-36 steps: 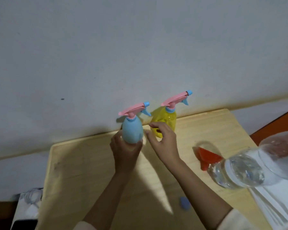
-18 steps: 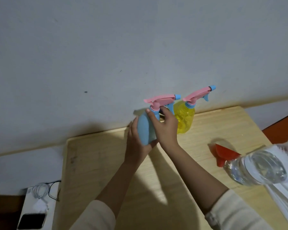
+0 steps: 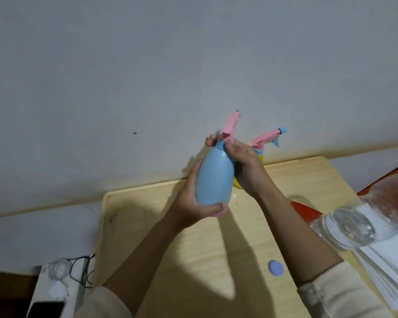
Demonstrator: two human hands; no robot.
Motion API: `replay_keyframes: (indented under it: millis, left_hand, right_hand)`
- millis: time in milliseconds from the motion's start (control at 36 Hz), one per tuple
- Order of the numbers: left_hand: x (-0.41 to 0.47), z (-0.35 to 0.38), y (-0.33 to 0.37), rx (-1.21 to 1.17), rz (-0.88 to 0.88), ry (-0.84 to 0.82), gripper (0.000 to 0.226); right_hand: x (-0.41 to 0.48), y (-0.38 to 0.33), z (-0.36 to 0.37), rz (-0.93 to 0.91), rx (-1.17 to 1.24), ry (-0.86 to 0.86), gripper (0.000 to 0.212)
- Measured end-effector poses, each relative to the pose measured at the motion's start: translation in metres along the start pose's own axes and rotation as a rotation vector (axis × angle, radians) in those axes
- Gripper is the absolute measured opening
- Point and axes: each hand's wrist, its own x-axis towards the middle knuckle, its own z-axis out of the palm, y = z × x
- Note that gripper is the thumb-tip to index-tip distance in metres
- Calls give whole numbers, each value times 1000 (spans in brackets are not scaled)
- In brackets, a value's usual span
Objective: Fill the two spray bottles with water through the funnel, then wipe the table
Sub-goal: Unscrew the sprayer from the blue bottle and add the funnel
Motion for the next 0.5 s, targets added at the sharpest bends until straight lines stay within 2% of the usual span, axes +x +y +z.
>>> replay_keyframes:
  millis: [56, 111, 167, 222, 278, 333, 417, 500]
  left_hand:
    - [-7, 3, 3, -18, 13, 0, 101]
    - [-13, 5, 6, -23, 18, 13, 102]
    - [-15, 7, 12, 14, 29, 35, 105]
    - [-15, 9, 19, 60, 50, 54, 106]
    - [-14, 11, 23, 86, 74, 56, 108]
    - [-15, 13, 27, 111, 90, 49, 109]
    - [-16, 15, 30, 126, 102, 51, 109]
    - [-17, 18, 31, 130, 107, 70, 109]
  right_hand:
    - [-7, -7, 0, 49, 23, -32, 44]
    - [-14, -9, 4, 80, 22, 10, 47]
    - [-18, -8, 15, 36, -18, 133, 47]
    - [-21, -7, 23, -101, -63, 305, 47]
    - [-23, -11, 29, -214, -11, 473, 36]
    - [-21, -18, 29, -250, 39, 559, 33]
    - [-23, -25, 26, -223, 57, 554, 27]
    - [-29, -21, 20, -162, 41, 459, 16]
